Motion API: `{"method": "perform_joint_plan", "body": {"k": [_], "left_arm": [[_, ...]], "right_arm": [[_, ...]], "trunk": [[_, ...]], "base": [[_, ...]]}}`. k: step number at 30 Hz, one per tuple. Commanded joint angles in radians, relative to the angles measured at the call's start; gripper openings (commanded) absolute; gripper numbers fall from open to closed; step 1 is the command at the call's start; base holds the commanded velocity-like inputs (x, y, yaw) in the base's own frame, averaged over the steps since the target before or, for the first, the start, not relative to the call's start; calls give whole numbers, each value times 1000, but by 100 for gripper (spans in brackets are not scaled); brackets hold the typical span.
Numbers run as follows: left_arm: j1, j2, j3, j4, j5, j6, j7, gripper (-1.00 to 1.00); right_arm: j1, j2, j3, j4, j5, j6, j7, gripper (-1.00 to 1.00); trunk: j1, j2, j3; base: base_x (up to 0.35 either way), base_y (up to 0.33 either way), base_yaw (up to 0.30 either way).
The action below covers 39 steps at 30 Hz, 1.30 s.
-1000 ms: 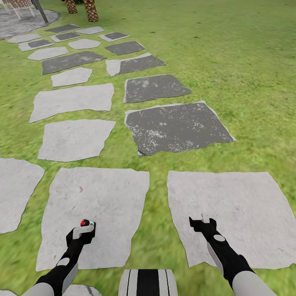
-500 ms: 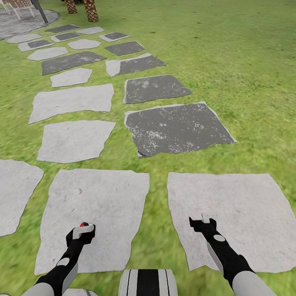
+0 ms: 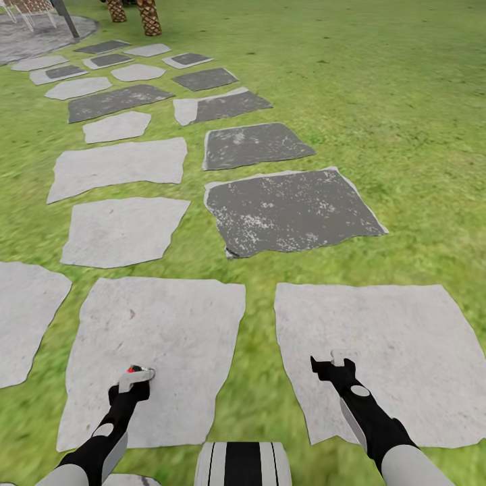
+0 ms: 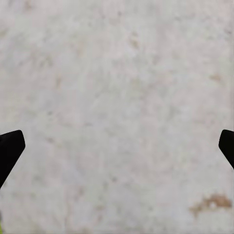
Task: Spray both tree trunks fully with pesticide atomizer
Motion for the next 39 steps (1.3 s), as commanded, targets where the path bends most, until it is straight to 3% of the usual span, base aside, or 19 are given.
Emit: {"method": "perform_joint_plan", "body": {"k": [1,22,39], "left_arm": [[0,0,-1,1,5,-3,1,-100],[1,2,2,1,3,-6,1,-100],[1,2,-1,0,-1,-5,1,-100]], "right_arm": [[0,0,1,0,1,-2,-2,100],[0,0,1,2,2,-2,-2,100],[0,-2,1,2,2,-3,-2,100]], "trunk": [[0,0,-1],[0,0,-1],[-8,4,65]], "base": [[0,0,0],[0,0,0],[0,0,0]]}}
